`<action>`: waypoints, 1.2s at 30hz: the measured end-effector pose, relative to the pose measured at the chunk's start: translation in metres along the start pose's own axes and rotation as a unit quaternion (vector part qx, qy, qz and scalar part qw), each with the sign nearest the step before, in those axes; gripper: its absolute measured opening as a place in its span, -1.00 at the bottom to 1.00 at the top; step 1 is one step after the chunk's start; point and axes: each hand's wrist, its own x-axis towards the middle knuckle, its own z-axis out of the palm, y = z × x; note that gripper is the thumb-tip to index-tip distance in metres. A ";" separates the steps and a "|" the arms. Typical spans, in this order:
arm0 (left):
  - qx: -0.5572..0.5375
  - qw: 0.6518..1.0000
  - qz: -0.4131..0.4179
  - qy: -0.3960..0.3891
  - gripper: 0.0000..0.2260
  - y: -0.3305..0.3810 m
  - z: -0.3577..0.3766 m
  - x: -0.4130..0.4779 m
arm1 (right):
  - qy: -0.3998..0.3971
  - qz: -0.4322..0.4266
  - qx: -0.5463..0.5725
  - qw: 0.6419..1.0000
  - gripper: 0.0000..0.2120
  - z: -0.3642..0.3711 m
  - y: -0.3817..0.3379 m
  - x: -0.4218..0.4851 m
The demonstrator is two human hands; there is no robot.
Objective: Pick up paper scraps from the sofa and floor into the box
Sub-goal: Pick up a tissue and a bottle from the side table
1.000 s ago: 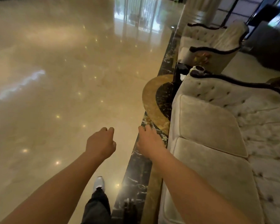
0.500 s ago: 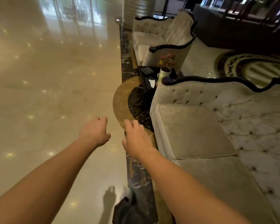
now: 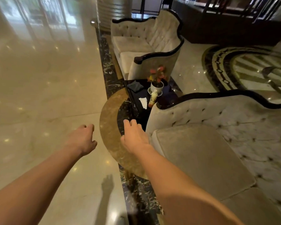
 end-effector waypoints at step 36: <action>0.179 0.877 0.329 -0.302 -0.53 0.253 0.134 0.729 | -0.041 0.489 0.323 0.809 -0.34 0.112 0.303 0.583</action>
